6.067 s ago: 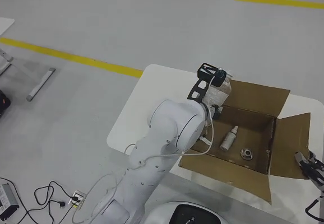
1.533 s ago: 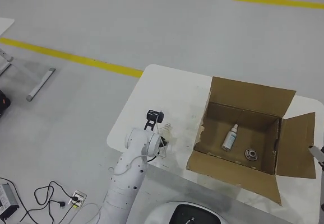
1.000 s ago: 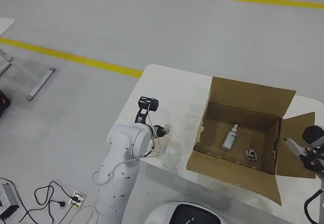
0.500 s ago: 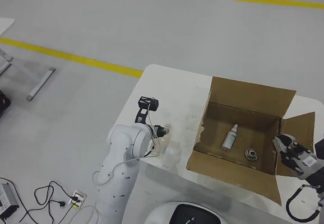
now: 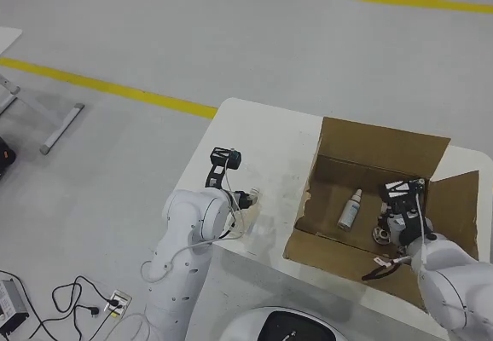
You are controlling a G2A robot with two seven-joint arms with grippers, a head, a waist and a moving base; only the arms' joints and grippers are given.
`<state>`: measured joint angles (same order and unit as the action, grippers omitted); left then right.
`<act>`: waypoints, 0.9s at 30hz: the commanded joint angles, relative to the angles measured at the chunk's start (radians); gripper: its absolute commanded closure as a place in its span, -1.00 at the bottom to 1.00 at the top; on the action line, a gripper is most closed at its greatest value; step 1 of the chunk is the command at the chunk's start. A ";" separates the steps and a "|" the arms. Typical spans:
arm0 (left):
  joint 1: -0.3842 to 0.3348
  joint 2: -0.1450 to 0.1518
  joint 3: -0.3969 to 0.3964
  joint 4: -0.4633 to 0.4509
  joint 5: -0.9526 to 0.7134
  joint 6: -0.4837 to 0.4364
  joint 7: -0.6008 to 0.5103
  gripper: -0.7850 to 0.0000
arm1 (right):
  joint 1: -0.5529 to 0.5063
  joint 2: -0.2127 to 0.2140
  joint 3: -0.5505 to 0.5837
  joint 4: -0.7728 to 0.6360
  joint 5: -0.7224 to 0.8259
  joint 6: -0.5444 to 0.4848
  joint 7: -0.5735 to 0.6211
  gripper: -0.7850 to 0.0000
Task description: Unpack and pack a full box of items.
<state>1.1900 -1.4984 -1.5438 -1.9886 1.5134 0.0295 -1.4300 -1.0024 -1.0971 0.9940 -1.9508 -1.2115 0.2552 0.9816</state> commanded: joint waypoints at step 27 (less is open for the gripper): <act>0.000 0.000 0.000 0.000 0.000 0.000 0.000 -1.00 | 0.193 -0.121 -0.229 0.390 0.119 0.194 -0.004 1.00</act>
<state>1.1900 -1.4984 -1.5438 -1.9886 1.5134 0.0295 -1.4300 -0.8263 -1.2088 0.7757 -1.5941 -1.1106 0.4342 0.9785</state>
